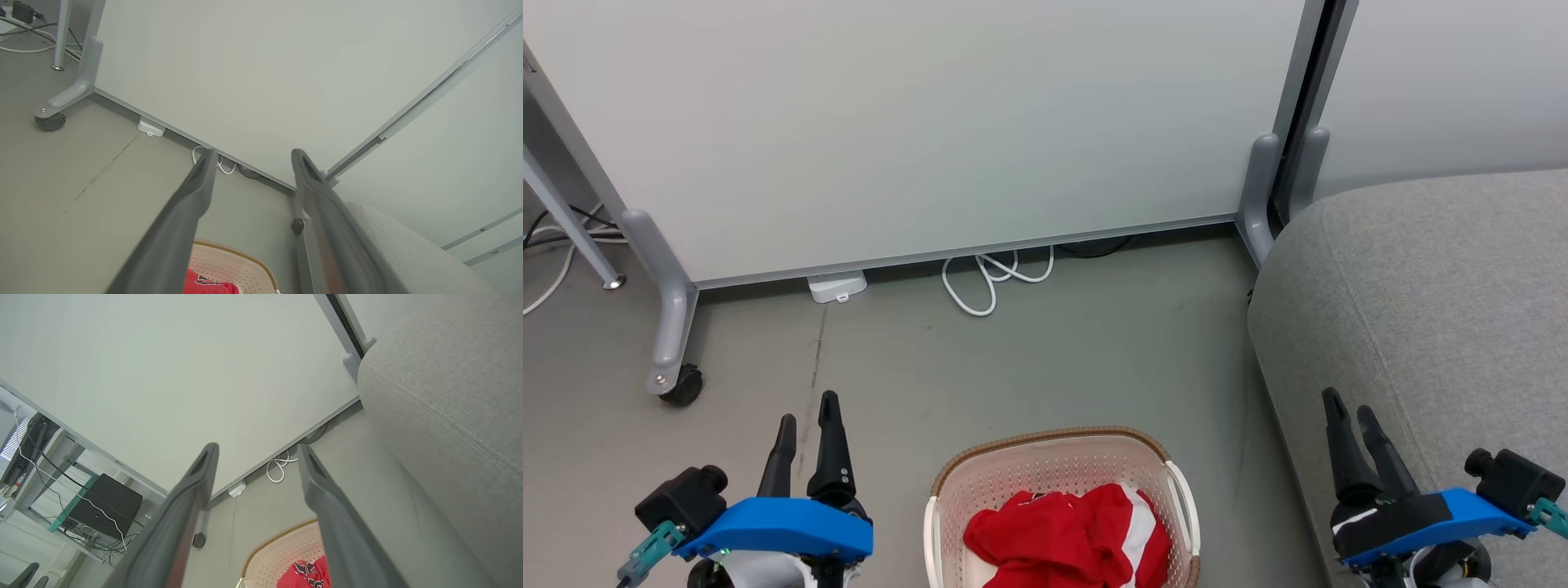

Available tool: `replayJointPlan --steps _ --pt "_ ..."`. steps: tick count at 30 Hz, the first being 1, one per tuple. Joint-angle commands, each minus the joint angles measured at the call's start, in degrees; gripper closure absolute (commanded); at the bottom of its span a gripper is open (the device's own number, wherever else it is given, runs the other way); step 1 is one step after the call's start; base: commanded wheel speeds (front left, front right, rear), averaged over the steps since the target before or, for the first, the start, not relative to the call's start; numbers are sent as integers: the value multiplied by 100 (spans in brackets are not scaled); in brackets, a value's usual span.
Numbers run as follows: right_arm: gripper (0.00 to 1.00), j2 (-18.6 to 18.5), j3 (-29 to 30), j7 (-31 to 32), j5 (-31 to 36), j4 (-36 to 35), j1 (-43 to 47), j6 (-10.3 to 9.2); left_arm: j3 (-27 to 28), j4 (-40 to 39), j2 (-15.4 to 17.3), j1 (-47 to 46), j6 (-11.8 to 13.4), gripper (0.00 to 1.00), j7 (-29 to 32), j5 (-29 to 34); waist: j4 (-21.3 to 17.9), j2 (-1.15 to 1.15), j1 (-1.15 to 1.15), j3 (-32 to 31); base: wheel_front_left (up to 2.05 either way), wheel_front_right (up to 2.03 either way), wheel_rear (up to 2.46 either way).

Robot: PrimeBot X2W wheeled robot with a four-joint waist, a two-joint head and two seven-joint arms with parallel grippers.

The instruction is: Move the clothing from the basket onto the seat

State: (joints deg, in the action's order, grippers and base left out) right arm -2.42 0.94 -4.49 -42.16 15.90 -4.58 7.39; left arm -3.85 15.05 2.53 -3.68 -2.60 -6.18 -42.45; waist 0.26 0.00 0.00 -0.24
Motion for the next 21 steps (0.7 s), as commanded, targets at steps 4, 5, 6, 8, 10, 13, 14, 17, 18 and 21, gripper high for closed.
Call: replayJointPlan --steps 4,5,6,8,10,13,14,17,18,21 --pt "0 -44 10 -80 412 -100 -147 9 -41 -27 42 -162 -25 0 -116 436 -1 0 0 3 0 0 0" --pt "0 -45 8 -91 466 -107 -146 9 -52 -20 42 -163 -24 0 -130 510 -3 0 0 3 0 0 0" --pt "0 -45 13 -104 525 -112 -145 9 -64 -16 43 -165 -24 0 -144 579 -5 0 0 3 0 0 0" --pt "0 -46 36 -131 647 -117 -140 9 -85 -10 43 -169 -24 0 -178 720 -6 0 0 3 0 0 0" --pt "0 -46 45 -148 762 -123 -138 10 -111 -4 42 -173 -31 0 -209 857 -7 0 0 2 0 0 0" --pt "0 -48 55 -183 939 -133 -137 10 -145 2 43 -178 -29 0 -254 1054 -7 0 0 4 0 0 0" --pt "0 -48 58 -183 998 -133 -137 10 -154 1 43 -178 -29 0 -269 1118 -8 0 0 5 0 0 0" --pt "0 -49 58 -200 1187 -135 -143 11 -168 -1 43 -175 -25 0 -315 1281 -11 0 0 8 0 0 0" --pt "0 -50 57 -210 1248 -138 -144 11 -173 4 43 -176 -27 0 -326 1335 -13 0 0 10 0 0 0" --pt "0 -51 54 -239 1425 -141 -137 11 -191 31 43 -181 -42 0 -375 1488 -17 0 0 15 0 0 0"
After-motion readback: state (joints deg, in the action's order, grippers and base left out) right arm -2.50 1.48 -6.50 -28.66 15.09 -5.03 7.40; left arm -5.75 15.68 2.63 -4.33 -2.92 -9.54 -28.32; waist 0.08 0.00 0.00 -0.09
